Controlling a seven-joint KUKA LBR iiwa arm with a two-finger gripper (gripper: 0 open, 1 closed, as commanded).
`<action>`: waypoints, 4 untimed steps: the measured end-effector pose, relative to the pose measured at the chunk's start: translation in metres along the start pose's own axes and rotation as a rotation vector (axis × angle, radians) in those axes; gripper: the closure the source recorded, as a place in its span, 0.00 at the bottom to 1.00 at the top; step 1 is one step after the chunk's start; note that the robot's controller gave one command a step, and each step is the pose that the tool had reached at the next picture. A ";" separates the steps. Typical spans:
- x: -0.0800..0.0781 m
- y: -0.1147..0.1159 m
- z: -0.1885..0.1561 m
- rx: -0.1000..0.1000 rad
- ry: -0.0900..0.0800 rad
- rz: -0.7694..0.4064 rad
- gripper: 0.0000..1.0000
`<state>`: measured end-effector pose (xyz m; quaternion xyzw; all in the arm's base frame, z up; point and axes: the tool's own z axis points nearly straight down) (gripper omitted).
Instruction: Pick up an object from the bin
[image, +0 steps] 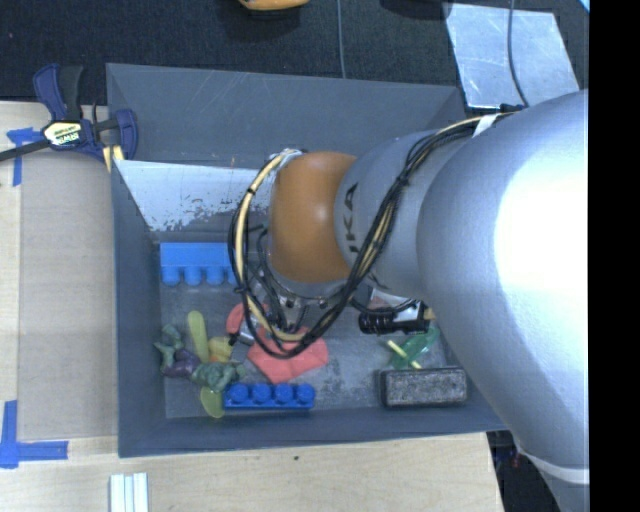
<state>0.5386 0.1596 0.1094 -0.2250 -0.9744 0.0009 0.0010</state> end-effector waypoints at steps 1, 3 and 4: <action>-0.015 -0.040 0.037 -0.006 -0.012 -0.062 0.00; 0.002 -0.067 0.039 -0.006 -0.001 0.221 1.00; 0.004 -0.069 0.004 0.000 0.004 0.220 1.00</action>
Offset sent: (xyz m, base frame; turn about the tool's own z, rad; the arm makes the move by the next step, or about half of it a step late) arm -0.0318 -0.0588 -0.0394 0.2216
